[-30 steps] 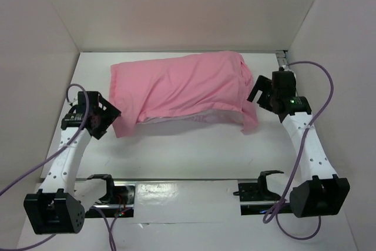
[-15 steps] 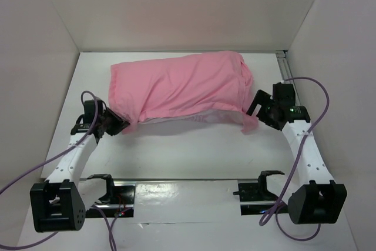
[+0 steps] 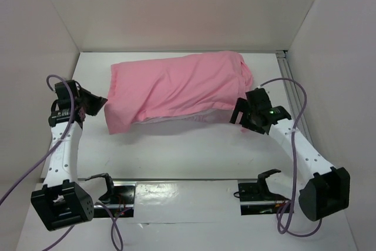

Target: Put the pillow into the pillowcase

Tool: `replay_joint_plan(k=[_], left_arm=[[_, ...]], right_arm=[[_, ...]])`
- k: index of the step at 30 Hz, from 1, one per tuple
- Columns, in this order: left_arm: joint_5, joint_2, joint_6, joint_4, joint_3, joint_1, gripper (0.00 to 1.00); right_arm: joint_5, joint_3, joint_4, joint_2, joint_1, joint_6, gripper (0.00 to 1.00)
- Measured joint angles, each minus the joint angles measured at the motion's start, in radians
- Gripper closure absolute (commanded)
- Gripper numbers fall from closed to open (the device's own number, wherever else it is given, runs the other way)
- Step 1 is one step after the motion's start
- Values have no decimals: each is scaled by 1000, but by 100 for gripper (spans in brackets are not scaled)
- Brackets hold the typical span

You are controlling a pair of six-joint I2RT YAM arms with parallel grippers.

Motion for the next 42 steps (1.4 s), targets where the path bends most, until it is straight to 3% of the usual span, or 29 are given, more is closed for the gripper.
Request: replay_joint_plan(k=[5,9,12,13,14,17,20,24,28,32,33,34,35,36,37,42], left_arm=[[16,19,-4,-25,-1,9,100],[35,25,2,-27,-1,13,100],[63,33,34,-27,0,19,76],[73,36,53,-27,0,20,62],[80,40,69,-29,-1,21,36],[98,42,119,-21,-39,21,12],[106,12,144,-23,-129,21,3],[126,-64,171,-26,-237,21,2],[180,-77,192,41,-278,21,5],[272,-59,185,132,-309,21,26],[297,-53,181,151,-311,21,38],[321,-47,177,166,-311,21,61],[348,-40,172,184,-312,21,78],[369,-34,170,201,-312,21,92],[387,-28,169,217,-312,21,100],[430,-5,165,225,-297,22,100]], right_arm=[[175,-1,6,92,137,84,3],[311,-16,19,132,140,131,5],[360,-41,49,132,132,135,2],[369,-50,59,132,130,135,2],[372,-56,66,132,128,134,0],[369,-72,86,133,119,126,0],[360,-74,101,134,108,118,0],[344,-75,127,140,98,104,0],[318,-75,147,153,82,95,0],[307,-80,156,155,67,88,0],[308,-82,155,155,64,88,0],[308,-84,155,155,60,89,0],[308,-87,156,155,57,89,3],[308,-90,158,154,53,88,5],[308,-96,161,154,48,88,7],[316,-121,184,154,32,80,34]])
